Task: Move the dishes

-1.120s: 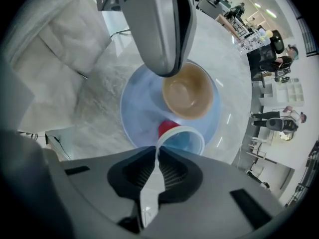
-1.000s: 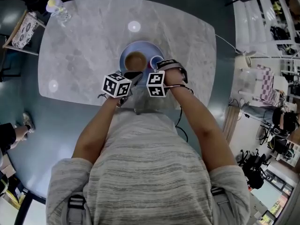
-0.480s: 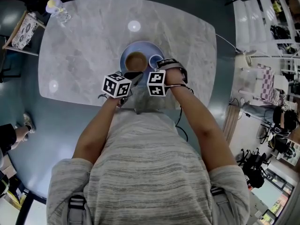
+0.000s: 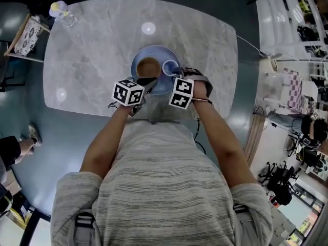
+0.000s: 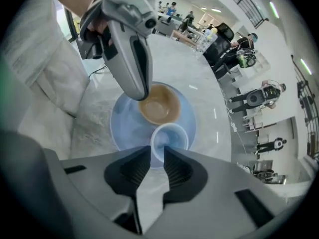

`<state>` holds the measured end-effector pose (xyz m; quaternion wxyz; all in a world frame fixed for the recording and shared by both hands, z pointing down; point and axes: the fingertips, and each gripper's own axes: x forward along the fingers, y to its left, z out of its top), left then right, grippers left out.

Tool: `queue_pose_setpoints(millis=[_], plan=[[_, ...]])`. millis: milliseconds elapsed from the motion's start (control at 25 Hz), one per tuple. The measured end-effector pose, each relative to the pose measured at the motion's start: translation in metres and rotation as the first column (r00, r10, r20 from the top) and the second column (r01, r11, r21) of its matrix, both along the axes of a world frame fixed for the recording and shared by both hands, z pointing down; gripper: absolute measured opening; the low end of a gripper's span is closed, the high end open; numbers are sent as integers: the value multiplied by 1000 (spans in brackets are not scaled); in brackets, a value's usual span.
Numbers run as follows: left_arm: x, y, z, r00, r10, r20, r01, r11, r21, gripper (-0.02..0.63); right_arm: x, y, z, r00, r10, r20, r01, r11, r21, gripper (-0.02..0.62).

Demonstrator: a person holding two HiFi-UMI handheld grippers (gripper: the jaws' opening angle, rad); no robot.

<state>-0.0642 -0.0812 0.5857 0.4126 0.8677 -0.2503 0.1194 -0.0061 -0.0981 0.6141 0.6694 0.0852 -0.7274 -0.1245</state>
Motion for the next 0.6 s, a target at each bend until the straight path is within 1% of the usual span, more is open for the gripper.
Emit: queue_pose_setpoints(millis=[120,200,280,360,400,440,480,560,600], plan=[[2,-2,-2,1000,1,-1,-1,1000,3,20,-1,3,-10,992,79,99,-80,997,1,98],[3,-2,-5,1000,2,-2,-2,1000,10,20,-2,3,-18,976,134,169,-138,990,9,94],[5,-2,-8,1000,5,-7,-4,1000,19,20,-3,2,-24,951,194,239,-203,979,12,85],[6,-3,-12,1000,7,-19,-7,1000,27,20,-3,-1,-31,910,265,320,-279,960,-2,72],[6,-3,-15,1000,9,-27,-8,999,32,20,-3,-2,-35,878,306,369,-322,947,-20,66],[6,-3,-18,999,11,-36,-10,999,40,20,-2,-3,-39,837,350,421,-366,930,-45,63],[7,-3,-21,999,14,-46,-11,999,50,20,-2,-4,-44,787,393,476,-407,910,-79,58],[8,-3,-30,998,17,-64,-12,996,83,20,-1,-4,-55,669,462,582,-468,870,-154,43],[8,-2,-35,997,18,-72,-11,995,102,20,0,-4,-61,608,483,630,-486,854,-185,38]])
